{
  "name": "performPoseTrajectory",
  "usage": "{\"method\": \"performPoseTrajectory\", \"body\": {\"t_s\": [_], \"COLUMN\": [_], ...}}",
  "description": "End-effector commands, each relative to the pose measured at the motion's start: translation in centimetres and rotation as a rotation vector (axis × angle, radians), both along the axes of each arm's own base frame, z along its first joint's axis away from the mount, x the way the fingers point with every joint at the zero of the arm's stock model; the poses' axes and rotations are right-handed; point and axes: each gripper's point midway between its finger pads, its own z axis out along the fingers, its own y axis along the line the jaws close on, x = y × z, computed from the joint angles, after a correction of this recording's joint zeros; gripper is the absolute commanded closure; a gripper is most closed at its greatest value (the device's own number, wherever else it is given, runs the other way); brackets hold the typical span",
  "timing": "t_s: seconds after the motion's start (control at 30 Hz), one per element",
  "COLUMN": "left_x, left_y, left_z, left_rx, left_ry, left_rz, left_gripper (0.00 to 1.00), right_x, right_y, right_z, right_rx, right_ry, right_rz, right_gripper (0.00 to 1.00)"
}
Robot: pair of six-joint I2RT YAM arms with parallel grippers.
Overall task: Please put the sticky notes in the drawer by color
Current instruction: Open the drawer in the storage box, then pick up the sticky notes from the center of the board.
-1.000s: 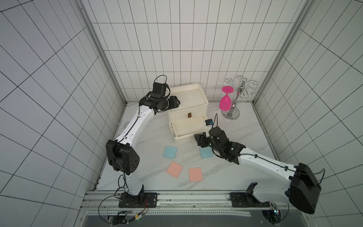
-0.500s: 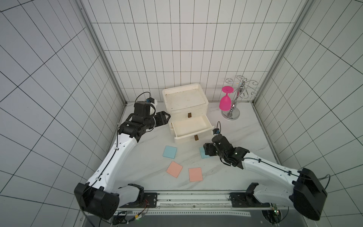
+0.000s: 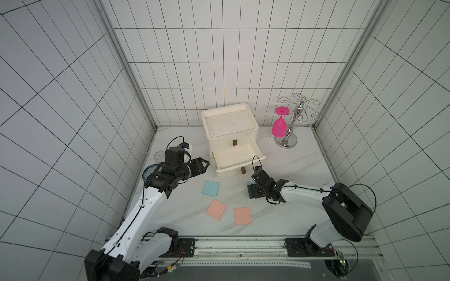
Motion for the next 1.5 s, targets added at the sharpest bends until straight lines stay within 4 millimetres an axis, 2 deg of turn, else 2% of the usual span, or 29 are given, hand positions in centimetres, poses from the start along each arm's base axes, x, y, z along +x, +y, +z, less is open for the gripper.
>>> {"method": "performPoseTrajectory", "body": {"t_s": [0.0,0.03,0.33,0.43,0.67,0.83,0.97,1.07,1.23,1.33,1.47], "left_x": [0.3,0.2,0.3,0.3,0.1,0.0,0.0,0.0,-0.1,-0.2,-0.3], "left_y": [-0.2,-0.3,-0.5,-0.7,-0.6,-0.5,-0.6,-0.6,-0.6,-0.7,-1.1], "left_z": [0.3,0.3,0.9,1.0,1.1,0.8,0.8,1.0,0.9,0.7,0.8], "left_rx": [-0.033,-0.036,-0.053,-0.058,-0.056,-0.051,-0.056,-0.057,-0.059,-0.065,-0.076], "left_ry": [-0.023,-0.017,-0.021,-0.022,-0.025,-0.022,-0.02,-0.025,-0.023,-0.015,-0.011], "left_rz": [-0.001,-0.006,-0.009,-0.013,-0.014,-0.011,-0.016,-0.017,-0.016,-0.017,-0.026], "left_gripper": [0.4,0.4,0.4,0.4,0.4,0.4,0.4,0.4,0.4,0.4,0.4], "right_x": [0.1,0.1,0.4,0.9,0.9,0.0,-0.7,-1.0,-1.8,-2.1,-2.5], "right_y": [0.9,1.0,1.7,1.5,0.9,1.3,1.3,0.5,-0.4,-0.9,-0.7], "right_z": [0.1,0.3,4.4,5.1,2.5,0.6,-0.1,-0.5,-0.6,0.3,3.1], "right_rx": [0.024,0.032,0.083,0.087,-0.015,-0.057,-0.091,-0.114,-0.117,-0.109,-0.058], "right_ry": [0.025,0.026,-0.041,-0.073,-0.067,-0.036,-0.033,-0.031,-0.019,-0.027,-0.048], "right_rz": [0.018,0.019,-0.021,-0.072,-0.139,-0.127,-0.13,-0.143,-0.144,-0.141,-0.098], "right_gripper": [0.08,0.04,0.02,0.02,0.03,0.03,0.04,0.08,0.34,0.36,0.36]}}
